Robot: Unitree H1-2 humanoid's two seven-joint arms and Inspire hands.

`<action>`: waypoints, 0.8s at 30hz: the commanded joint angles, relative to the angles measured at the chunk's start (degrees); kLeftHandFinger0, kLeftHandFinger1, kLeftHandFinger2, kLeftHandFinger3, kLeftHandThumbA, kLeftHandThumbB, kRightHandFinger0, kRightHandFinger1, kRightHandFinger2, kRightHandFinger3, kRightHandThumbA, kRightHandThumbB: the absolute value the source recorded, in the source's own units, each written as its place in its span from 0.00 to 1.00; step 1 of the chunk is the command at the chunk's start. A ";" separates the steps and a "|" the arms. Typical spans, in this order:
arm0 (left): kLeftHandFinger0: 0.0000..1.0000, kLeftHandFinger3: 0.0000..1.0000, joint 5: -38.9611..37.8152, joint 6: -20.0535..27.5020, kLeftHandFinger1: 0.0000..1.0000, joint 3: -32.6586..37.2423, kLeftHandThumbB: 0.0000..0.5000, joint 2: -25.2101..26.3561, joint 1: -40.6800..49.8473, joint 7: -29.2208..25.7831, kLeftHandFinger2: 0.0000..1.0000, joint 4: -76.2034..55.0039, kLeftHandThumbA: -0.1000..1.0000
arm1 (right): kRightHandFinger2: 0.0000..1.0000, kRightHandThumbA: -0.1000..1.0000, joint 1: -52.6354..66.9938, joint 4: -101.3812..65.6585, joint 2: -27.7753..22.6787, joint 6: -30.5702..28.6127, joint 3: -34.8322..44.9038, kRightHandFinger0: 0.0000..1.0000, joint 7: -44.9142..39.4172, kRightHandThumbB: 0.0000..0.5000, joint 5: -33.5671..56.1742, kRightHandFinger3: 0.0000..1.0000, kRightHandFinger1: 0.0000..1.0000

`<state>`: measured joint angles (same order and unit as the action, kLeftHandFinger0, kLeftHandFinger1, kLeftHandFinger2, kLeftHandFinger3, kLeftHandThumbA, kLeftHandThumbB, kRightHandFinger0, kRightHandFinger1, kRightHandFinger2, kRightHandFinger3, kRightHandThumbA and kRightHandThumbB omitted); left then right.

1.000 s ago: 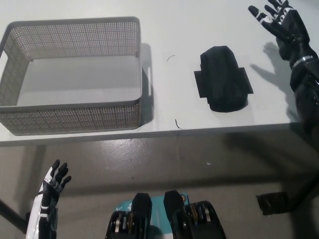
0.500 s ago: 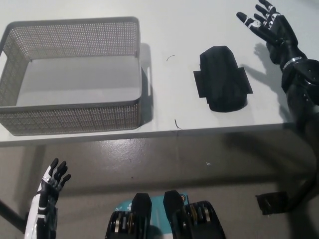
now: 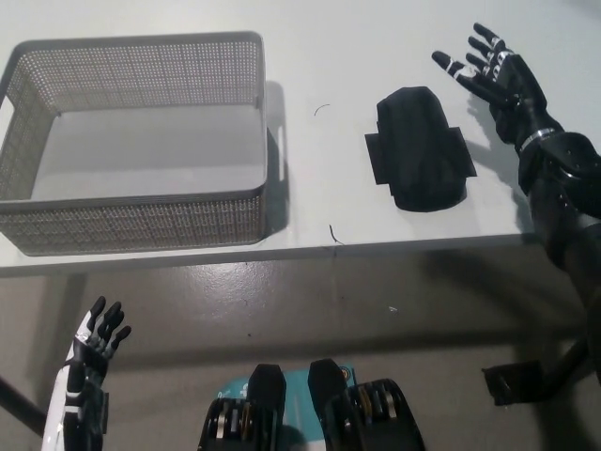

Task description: Use the right hand to push the pencil case on the right hand side to the container on the left side

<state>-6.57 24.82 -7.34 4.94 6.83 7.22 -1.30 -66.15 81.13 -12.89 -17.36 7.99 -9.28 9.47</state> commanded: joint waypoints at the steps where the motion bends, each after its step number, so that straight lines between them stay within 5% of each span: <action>1: 1.00 1.00 -1.34 2.11 1.00 -0.70 0.68 -0.07 0.21 1.05 1.00 -2.18 1.00 | 1.00 1.00 -1.69 0.05 -0.58 -0.66 0.02 1.00 0.36 0.57 -0.24 1.00 1.00; 24: 1.00 1.00 -1.42 2.11 1.00 -0.64 0.74 0.04 -0.13 1.66 1.00 -3.91 1.00 | 1.00 1.00 2.57 1.32 0.13 1.45 -0.15 1.00 2.25 0.54 -0.42 1.00 1.00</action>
<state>-6.83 24.93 -7.62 4.92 6.77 8.12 -2.77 -61.64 82.41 -12.68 -16.54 7.83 -7.60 9.32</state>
